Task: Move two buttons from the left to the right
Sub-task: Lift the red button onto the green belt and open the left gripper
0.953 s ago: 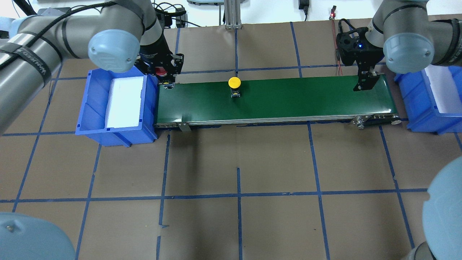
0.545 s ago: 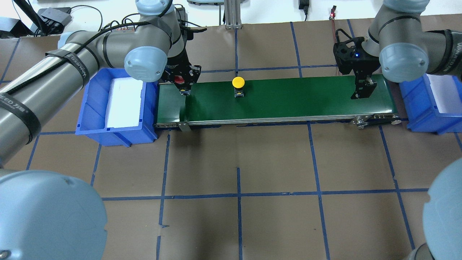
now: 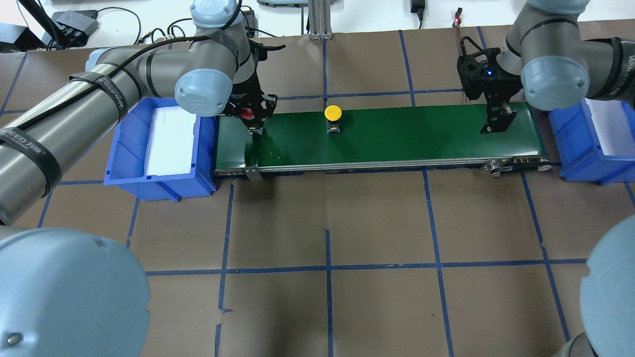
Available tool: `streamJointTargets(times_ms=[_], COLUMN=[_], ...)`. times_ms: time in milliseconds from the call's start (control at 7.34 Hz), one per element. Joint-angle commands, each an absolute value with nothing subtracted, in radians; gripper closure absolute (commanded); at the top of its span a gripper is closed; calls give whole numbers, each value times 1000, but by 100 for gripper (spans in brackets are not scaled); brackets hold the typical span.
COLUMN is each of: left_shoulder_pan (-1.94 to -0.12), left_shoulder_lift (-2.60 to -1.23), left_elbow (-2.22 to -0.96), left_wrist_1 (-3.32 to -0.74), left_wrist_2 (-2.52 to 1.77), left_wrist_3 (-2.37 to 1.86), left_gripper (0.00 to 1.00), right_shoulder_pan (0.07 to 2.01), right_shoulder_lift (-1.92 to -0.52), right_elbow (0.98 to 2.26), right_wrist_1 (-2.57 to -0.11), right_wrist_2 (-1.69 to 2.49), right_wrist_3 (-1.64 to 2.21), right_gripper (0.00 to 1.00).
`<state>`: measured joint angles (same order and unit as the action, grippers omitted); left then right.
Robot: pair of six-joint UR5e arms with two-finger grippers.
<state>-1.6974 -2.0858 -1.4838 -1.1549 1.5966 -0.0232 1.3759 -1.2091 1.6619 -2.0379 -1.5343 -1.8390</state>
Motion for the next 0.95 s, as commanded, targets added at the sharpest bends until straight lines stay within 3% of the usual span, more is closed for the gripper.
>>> streamJointTargets(times_ms=[0, 136, 409, 817], left_shoulder_pan=[-1700, -1701, -1701, -1687], left_shoulder_lift=[-2098, -2102, -2080, -1975], left_elbow=[-1485, -1482, -1460, -1387], left_wrist_1=[-1160, -1158, -1161, -1343], left_wrist_2=[1600, 1598, 1592, 1601], left_wrist_3=[-35, -57, -64, -64], left_gripper=[17, 7, 1, 0], right_shoulder_pan=[1376, 1376, 1376, 1376], right_shoulder_lift=[-1210, -1210, -1213, -1215], right_elbow=[1664, 1664, 1664, 1664], right_wrist_1=[-2040, -2040, -2040, -2040], right_wrist_2=[-1534, -1532, -1534, -1534], right_wrist_3=[-1838, -1838, -1836, -1836], right_gripper=[0, 0, 0, 0])
